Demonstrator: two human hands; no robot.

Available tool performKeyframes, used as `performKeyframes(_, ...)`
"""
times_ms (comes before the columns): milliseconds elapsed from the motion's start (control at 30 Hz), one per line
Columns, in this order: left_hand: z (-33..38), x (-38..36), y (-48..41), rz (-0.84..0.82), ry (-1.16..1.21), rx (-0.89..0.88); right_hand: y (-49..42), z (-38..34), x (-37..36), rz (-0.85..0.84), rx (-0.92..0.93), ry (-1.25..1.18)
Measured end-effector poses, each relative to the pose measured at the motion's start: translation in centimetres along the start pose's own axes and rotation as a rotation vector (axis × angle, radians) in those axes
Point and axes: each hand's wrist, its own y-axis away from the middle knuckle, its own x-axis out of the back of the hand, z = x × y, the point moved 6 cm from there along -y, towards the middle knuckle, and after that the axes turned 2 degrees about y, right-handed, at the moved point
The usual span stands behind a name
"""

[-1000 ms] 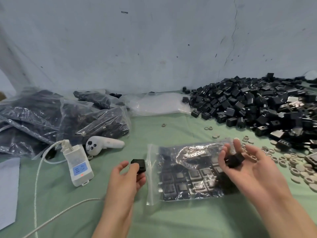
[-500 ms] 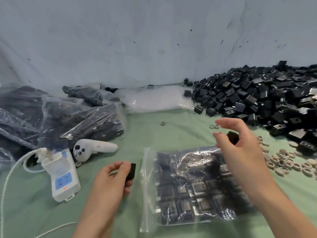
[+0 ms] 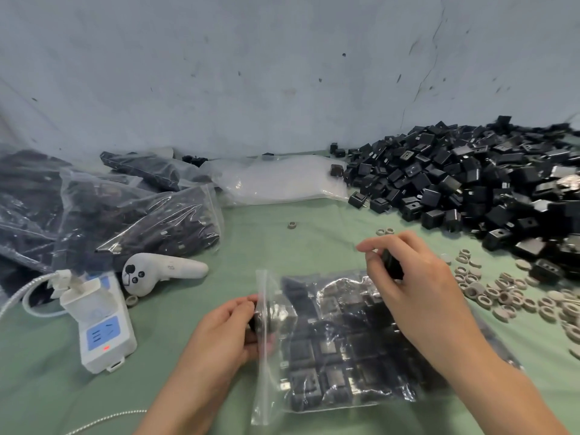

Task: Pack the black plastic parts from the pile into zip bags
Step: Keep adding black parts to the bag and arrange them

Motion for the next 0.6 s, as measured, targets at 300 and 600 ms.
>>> performKeyframes(300, -1.3, -0.8, 0.2, -0.009, -0.043, 0.020, -0.5, -0.5, 0.9, 0.037, -0.039, 0.002)
performKeyframes(600, 0.0, -0.6, 1.3, 0.063, -0.074, -0.091, 0.0, -0.3, 0.7, -0.032, -0.063, 0.050)
